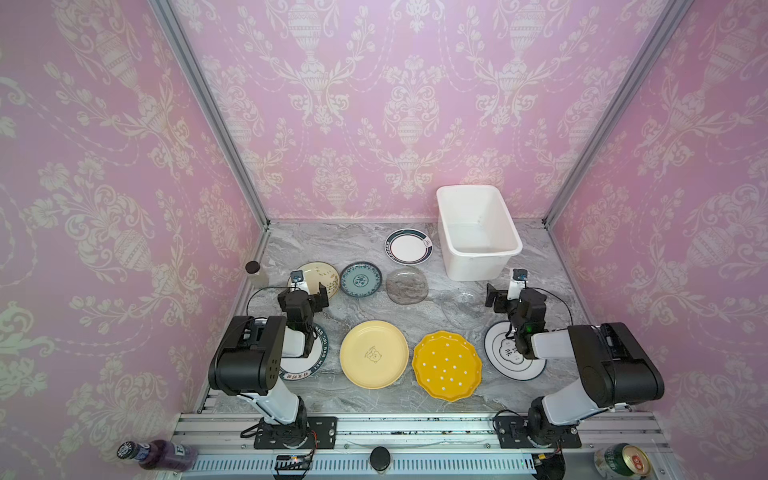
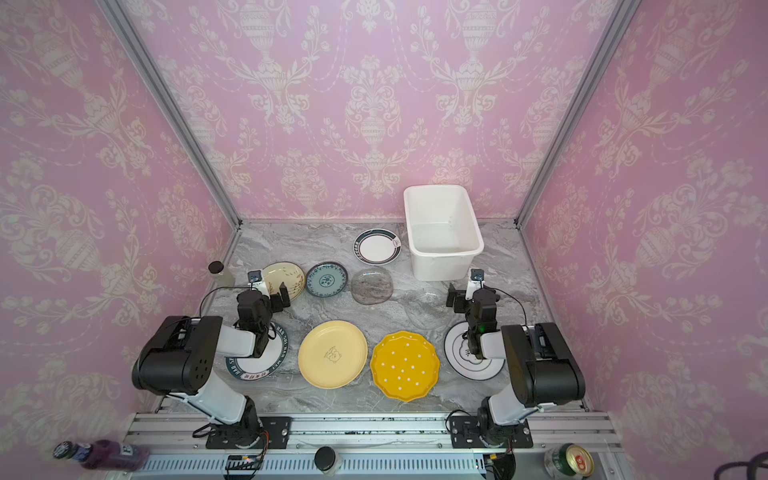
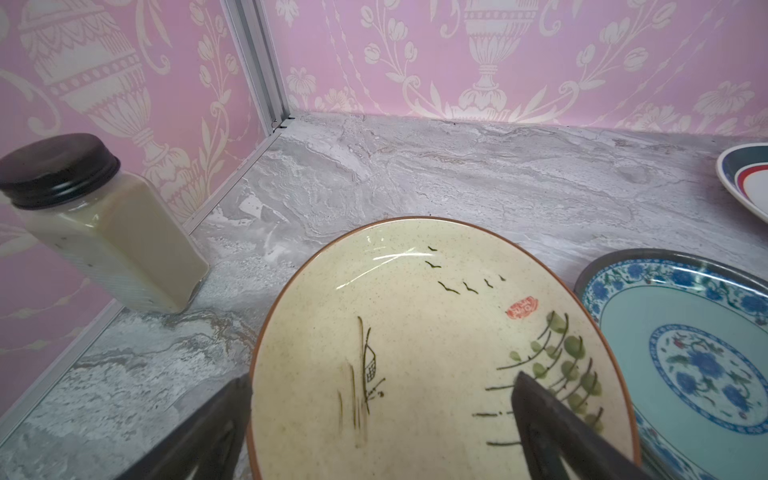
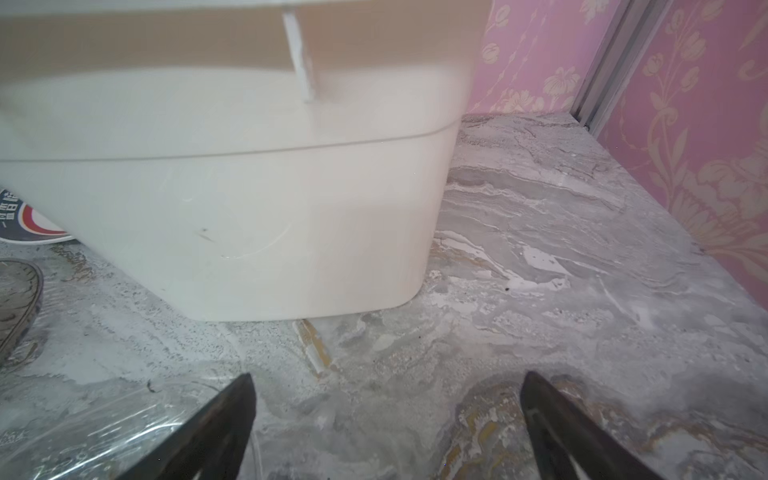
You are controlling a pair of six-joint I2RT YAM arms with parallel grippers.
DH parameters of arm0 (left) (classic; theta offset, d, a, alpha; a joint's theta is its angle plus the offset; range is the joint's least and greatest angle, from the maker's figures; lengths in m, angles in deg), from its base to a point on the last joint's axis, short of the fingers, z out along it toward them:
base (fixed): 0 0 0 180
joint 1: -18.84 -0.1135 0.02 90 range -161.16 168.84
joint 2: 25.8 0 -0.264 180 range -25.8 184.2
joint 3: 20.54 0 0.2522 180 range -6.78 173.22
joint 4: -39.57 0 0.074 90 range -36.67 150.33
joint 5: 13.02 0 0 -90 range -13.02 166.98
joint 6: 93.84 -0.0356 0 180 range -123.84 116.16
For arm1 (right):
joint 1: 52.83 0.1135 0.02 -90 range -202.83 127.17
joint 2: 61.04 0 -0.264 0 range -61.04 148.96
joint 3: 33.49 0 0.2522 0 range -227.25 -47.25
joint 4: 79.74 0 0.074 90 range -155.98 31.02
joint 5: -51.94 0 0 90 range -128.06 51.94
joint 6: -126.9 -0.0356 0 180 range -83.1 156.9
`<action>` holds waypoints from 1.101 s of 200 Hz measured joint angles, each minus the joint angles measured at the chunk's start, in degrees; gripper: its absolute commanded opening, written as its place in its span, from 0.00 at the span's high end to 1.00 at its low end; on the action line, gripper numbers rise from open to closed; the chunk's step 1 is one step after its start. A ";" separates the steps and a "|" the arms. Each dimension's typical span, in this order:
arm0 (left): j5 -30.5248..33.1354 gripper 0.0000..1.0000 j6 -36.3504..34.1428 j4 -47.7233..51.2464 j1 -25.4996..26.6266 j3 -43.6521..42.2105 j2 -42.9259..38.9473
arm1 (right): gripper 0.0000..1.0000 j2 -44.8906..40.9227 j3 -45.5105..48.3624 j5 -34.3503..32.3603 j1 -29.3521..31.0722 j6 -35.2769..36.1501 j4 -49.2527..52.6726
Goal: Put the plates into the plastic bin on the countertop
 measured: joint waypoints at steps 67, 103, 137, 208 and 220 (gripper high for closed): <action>-0.02 0.01 0.02 0.00 0.00 -0.02 0.00 | 0.00 0.00 0.02 0.00 0.00 0.00 -0.02; 0.00 0.01 0.00 0.00 0.00 -0.02 0.00 | 0.00 0.00 0.02 0.00 0.00 0.00 0.00; 0.00 0.01 0.00 0.00 0.00 -0.02 0.00 | 0.00 0.00 0.00 0.02 0.00 0.00 -0.02; -2.32 0.01 -0.13 11.72 0.00 -0.50 -16.02 | 0.00 -11.87 1.31 -3.72 0.20 -0.02 6.60; -2.32 0.01 0.96 19.10 0.00 1.68 -23.78 | 0.00 -18.60 0.13 -5.22 0.57 -0.02 12.76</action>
